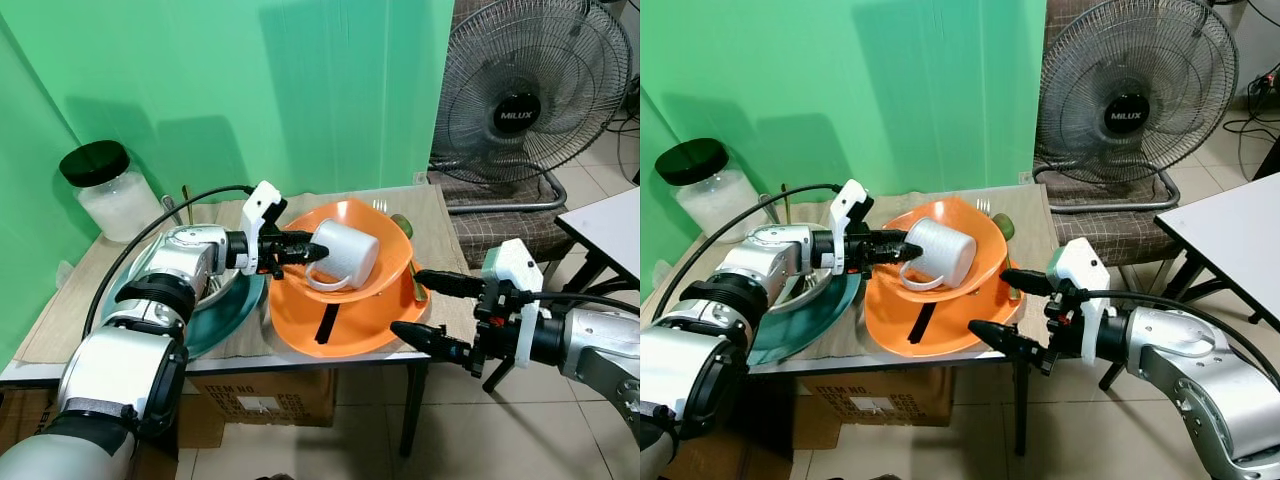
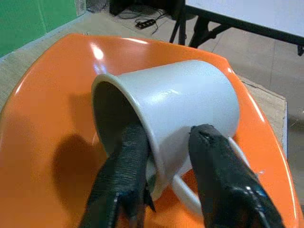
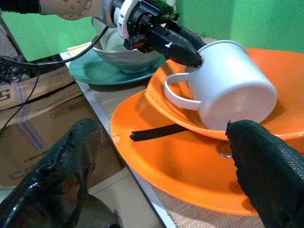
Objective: Setting the table
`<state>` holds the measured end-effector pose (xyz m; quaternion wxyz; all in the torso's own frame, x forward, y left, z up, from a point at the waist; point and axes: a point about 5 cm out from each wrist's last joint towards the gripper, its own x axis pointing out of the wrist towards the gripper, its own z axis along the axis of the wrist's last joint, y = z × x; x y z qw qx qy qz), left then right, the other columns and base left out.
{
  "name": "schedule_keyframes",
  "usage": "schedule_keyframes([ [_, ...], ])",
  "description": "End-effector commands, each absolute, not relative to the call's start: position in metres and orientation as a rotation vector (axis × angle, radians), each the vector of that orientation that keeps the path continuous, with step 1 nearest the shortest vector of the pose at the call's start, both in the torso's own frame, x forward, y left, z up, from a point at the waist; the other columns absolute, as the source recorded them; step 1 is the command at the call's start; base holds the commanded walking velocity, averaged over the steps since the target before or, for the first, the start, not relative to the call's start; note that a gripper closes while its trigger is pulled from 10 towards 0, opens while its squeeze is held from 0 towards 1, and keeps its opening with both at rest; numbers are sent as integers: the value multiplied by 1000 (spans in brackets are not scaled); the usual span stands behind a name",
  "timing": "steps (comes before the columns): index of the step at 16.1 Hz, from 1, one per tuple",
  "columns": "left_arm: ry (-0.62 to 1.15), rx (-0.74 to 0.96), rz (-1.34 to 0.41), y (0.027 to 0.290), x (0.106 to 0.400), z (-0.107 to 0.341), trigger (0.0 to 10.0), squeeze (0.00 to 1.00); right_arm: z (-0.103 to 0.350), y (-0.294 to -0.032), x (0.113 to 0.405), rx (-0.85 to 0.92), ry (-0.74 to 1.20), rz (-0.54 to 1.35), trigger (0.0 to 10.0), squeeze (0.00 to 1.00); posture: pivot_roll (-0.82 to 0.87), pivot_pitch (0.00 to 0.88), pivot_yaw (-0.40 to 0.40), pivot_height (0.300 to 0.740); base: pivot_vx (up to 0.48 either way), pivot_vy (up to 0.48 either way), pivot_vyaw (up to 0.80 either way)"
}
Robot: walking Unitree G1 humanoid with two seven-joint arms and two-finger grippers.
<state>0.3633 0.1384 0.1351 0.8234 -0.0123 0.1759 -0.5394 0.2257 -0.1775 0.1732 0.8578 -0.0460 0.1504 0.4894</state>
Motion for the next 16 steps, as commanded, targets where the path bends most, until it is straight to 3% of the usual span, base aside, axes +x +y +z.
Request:
schedule_keyframes([
  [1, 352, -72, -1150, 144, 364, 140, 0, 0, 180, -173, 225, -115, 297, 1067, 10000, 0, -321, 0, 135, 740, 0, 0, 0],
  [11, 315, -136, -1193, 146, 362, 144, 0, 0, 182, -171, 225, -101, 305, 1093, 10000, 0, -320, 0, 126, 740, 0, 0, 0],
  [16, 171, -163, -1141, 159, 367, 163, 0, 0, 183, -171, 226, -94, 292, 1081, 10000, 0, -309, 0, 122, 740, 0, 0, 0],
])
